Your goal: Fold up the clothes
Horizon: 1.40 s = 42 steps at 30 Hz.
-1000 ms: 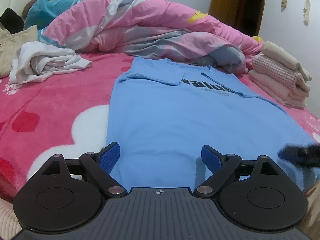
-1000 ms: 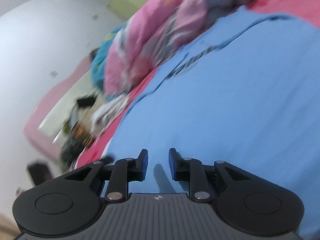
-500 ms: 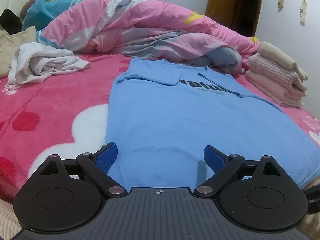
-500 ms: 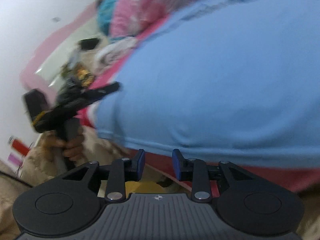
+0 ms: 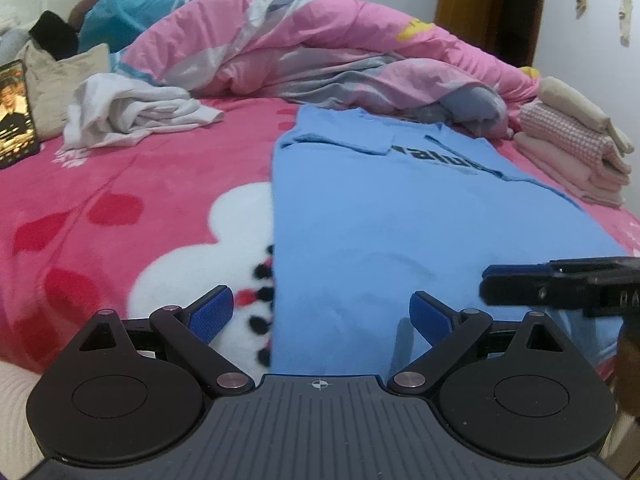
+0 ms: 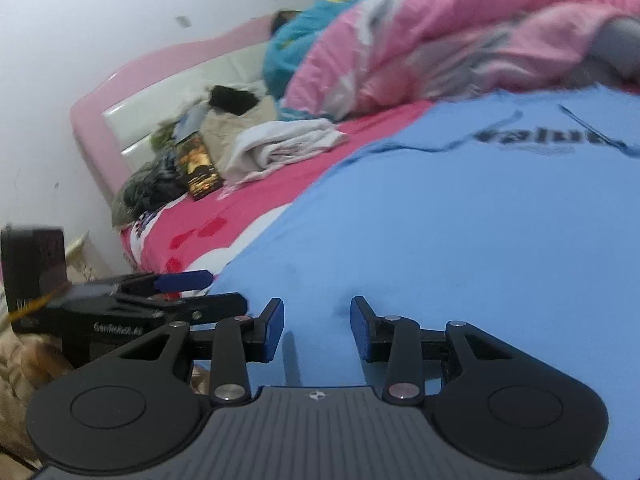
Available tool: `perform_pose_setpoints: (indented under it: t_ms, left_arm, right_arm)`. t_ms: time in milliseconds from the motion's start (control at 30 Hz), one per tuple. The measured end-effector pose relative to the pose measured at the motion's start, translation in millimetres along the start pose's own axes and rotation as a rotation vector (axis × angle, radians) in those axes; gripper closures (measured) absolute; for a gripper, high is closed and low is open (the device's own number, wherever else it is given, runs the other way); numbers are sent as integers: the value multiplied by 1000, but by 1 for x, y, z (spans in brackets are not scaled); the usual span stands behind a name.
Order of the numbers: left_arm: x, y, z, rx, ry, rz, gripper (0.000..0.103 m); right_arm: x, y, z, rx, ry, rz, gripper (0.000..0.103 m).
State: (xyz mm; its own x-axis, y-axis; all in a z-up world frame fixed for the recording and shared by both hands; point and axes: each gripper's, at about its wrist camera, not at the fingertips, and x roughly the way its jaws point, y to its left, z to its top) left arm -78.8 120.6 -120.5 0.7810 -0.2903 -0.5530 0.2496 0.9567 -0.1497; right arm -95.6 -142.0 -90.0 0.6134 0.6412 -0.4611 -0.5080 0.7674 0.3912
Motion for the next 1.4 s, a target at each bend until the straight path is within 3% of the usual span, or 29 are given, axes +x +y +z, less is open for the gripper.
perform_pose_setpoints:
  t_ms: [133, 200, 300, 533, 667, 800, 1000, 1400]
  left_arm:
    - [-2, 9, 1, -36, 2, 13, 7]
    - [-2, 14, 2, -54, -1, 16, 7]
    - [-3, 19, 3, -71, -8, 24, 7]
    - [-10, 34, 6, -132, -38, 64, 7]
    - [-15, 48, 7, -193, -47, 90, 7]
    - [-19, 57, 10, -208, -69, 116, 7]
    - [-19, 54, 13, -201, -85, 105, 7]
    - [-22, 37, 15, -160, -89, 92, 7]
  right_arm:
    - [8, 19, -19, -42, 68, 130, 63]
    - [16, 29, -30, -87, 141, 155, 63]
    - [16, 37, -30, -146, 159, 161, 63]
    - [20, 13, 22, -79, -20, 85, 63]
    - [51, 17, 16, -70, 5, 106, 64]
    - [56, 34, -4, -78, 4, 191, 63]
    - [48, 34, -22, -37, -3, 247, 64]
    - [51, 43, -60, -110, 68, 214, 65]
